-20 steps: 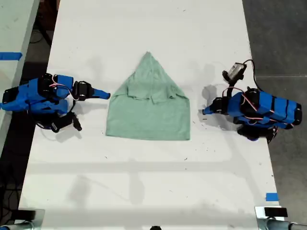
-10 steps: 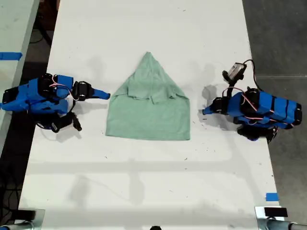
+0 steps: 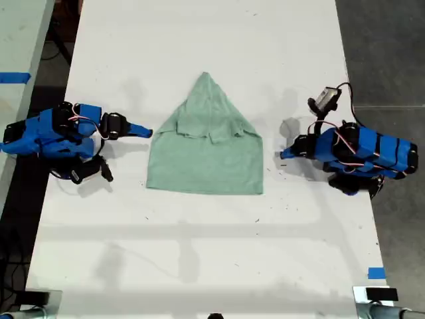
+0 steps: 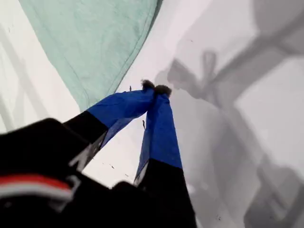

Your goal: Fold t shirt

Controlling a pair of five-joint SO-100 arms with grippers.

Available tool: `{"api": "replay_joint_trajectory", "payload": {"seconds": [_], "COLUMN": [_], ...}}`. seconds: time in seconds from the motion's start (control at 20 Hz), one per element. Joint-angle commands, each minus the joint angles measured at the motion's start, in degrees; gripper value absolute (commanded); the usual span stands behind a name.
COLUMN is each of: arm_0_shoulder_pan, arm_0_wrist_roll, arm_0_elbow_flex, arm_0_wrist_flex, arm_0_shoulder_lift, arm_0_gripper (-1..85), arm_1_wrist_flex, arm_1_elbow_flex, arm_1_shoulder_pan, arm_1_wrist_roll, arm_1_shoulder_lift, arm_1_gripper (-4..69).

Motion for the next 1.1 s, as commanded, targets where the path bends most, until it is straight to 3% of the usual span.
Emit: {"api": "replay_joint_trajectory", "payload": {"seconds": [0.0,0.5,0.75,1.05], "arm_0_shoulder_pan": [-0.35,-0.44,-0.53,-0.53], "arm_0_wrist_roll": [-1.23,-1.32,-1.32,-1.32], "arm_0_elbow_flex": [0.35,0.44,0.44,0.44], "arm_0_wrist_flex": [0.18,0.18,0.18,0.18], "arm_0_shoulder_lift": [0.53,0.53,0.53,0.53], "arm_0_gripper": [-0.2,-0.2,-0.2,-0.2], "arm_1_wrist_flex": [-0.35,-0.35,3.69,2.99], "arm_1_elbow_flex": [1.67,1.67,-0.09,1.05], "arm_1_shoulder_pan": [-0.09,0.0,0.35,0.88], "arm_1_wrist_roll": [0.35,0.26,4.22,5.8], "arm_1_shoulder_lift": [0.79,0.79,0.79,0.79], "arm_1_gripper": [-0.2,-0.2,-0.2,-0.2]}}
